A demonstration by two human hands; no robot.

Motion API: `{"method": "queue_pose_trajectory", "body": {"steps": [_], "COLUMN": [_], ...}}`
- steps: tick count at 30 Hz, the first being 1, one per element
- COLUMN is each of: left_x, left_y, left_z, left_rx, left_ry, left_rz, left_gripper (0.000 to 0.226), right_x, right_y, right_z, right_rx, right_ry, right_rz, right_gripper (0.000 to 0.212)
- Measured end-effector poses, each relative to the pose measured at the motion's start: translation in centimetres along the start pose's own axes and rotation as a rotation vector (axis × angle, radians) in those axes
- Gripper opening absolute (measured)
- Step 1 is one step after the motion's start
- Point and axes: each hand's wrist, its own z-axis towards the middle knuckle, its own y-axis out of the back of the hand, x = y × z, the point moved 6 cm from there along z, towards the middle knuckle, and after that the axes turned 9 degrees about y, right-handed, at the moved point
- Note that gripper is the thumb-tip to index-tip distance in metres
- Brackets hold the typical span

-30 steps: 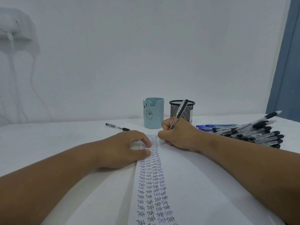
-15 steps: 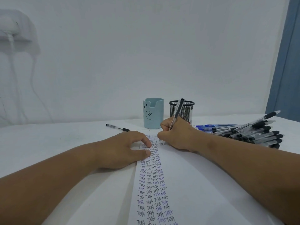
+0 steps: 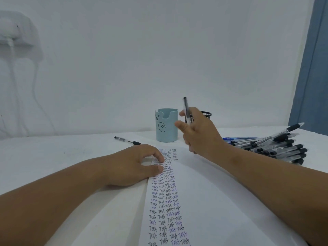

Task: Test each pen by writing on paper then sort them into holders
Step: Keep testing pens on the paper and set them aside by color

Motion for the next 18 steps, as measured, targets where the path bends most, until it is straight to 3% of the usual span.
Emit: {"method": "queue_pose_trajectory", "body": {"steps": [2,4,12,18], "left_x": [-0.1,-0.1,-0.3,-0.8], "left_y": [0.0,0.0,0.0,0.1], "left_z": [-0.1,-0.1,-0.1,-0.3], "left_rx": [0.001,0.002,-0.006,-0.028], "left_ry": [-0.007,-0.01,-0.014,-0.001], "left_rz": [0.002,0.005,0.025,0.011], "left_gripper": [0.026,0.025,0.026,0.019], "right_x": [0.5,0.5,-0.2,0.5], "right_y": [0.0,0.0,-1.3,-1.8], "right_z": [0.1,0.2,-0.8,-0.6], "right_rx": [0.027,0.053,0.218,0.313], "right_ry": [0.13,0.181,0.116,0.216], "right_rz": [-0.182,-0.294,-0.256,-0.333], "right_gripper": [0.015,0.028,0.032,0.03]}}
